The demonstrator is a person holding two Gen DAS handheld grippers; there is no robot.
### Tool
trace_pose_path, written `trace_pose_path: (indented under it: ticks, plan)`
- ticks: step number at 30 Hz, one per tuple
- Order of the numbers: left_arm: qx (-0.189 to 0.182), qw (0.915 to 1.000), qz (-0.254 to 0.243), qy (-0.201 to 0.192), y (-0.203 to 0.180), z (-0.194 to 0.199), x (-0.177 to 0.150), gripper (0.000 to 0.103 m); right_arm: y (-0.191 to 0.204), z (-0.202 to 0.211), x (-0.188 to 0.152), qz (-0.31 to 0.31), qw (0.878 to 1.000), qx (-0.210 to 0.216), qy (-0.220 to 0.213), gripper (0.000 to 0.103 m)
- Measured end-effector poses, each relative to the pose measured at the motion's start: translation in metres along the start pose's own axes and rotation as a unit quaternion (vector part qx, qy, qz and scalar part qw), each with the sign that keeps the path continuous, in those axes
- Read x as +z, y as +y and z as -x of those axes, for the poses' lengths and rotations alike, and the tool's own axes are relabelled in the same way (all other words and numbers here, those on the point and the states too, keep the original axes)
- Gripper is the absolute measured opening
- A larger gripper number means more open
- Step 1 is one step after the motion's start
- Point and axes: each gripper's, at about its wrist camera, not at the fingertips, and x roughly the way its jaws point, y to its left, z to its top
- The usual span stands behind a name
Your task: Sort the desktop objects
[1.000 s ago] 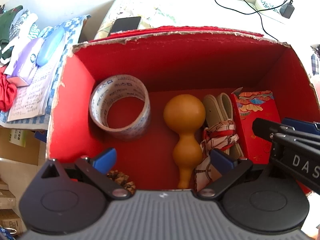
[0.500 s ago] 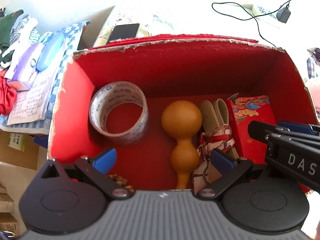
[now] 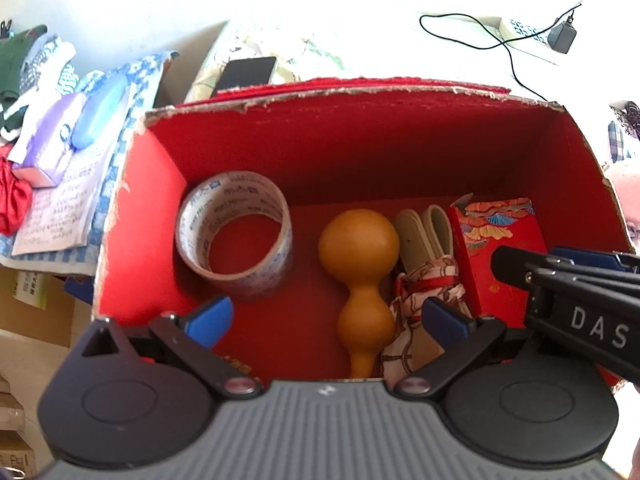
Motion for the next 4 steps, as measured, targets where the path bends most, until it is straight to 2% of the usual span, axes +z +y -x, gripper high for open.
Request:
trace_pose_path:
  ticks: [4]
  plan:
    - [0.003,1.0000,0.000,0.003,-0.0008,0.0001,0.0018,0.101,0.0000,0.0007,-0.0001,0.000,1.000,-0.001,-0.001,0.047]
